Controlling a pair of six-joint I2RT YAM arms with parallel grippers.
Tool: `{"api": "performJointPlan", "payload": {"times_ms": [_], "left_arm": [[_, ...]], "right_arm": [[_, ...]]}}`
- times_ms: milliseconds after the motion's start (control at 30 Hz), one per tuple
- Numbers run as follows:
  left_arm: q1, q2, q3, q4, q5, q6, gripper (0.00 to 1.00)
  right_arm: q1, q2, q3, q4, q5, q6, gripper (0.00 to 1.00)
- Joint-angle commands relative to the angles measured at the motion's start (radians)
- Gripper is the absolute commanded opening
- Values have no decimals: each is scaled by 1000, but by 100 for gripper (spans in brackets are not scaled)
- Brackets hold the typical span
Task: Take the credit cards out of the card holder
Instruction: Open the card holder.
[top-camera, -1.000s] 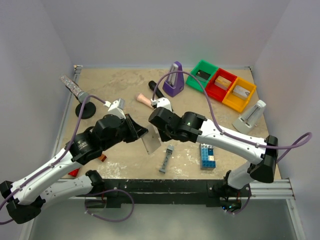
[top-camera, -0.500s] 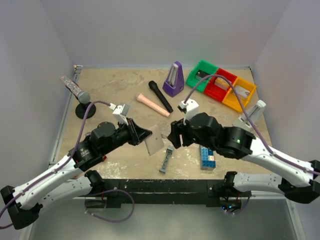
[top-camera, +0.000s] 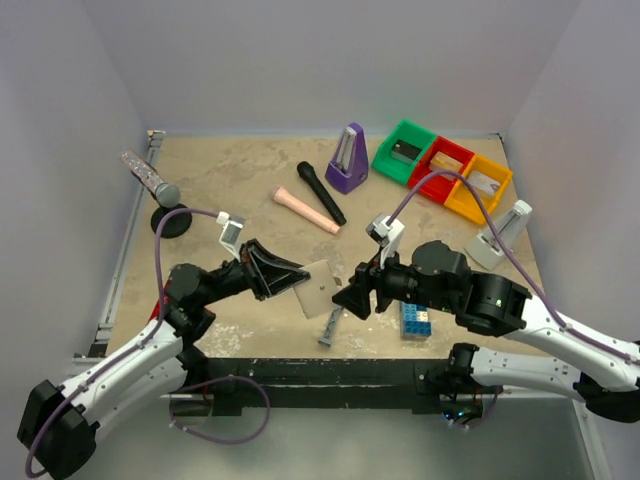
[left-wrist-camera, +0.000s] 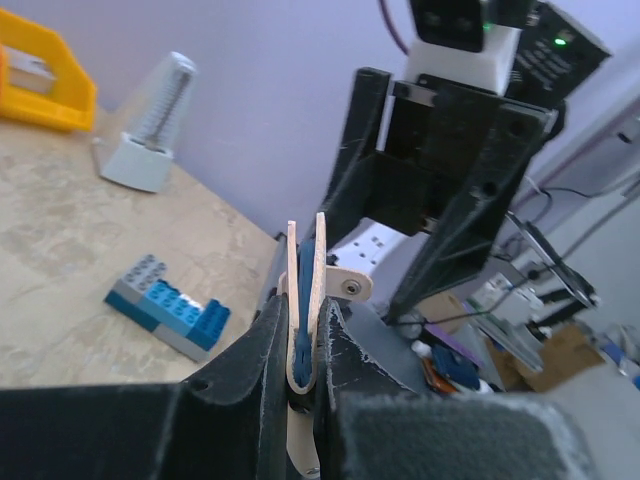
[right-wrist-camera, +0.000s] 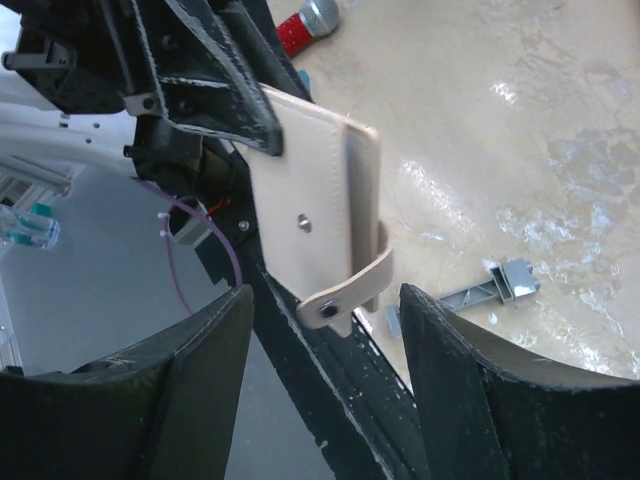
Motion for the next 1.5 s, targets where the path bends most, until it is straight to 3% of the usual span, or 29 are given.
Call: {"api": "performJointPlan", "payload": {"times_ms": [0, 133, 433, 800, 1467], "left_arm": [[18, 109, -6, 483, 258, -181, 0], [36, 195, -13, 705, 312, -288, 0], [47, 291, 21, 906, 369, -409, 0], [46, 281, 58, 904, 386, -416, 0], [47, 226, 76, 903, 378, -432, 0]], "right_arm": [[-5, -8, 7, 14, 23, -2, 61], [-12, -44, -15, 9, 72, -4, 57], [-41, -120, -67, 57, -15, 10, 52], [-41, -167, -82, 189, -150, 82, 63], [-41, -37, -27, 207, -225, 105, 61]]}}
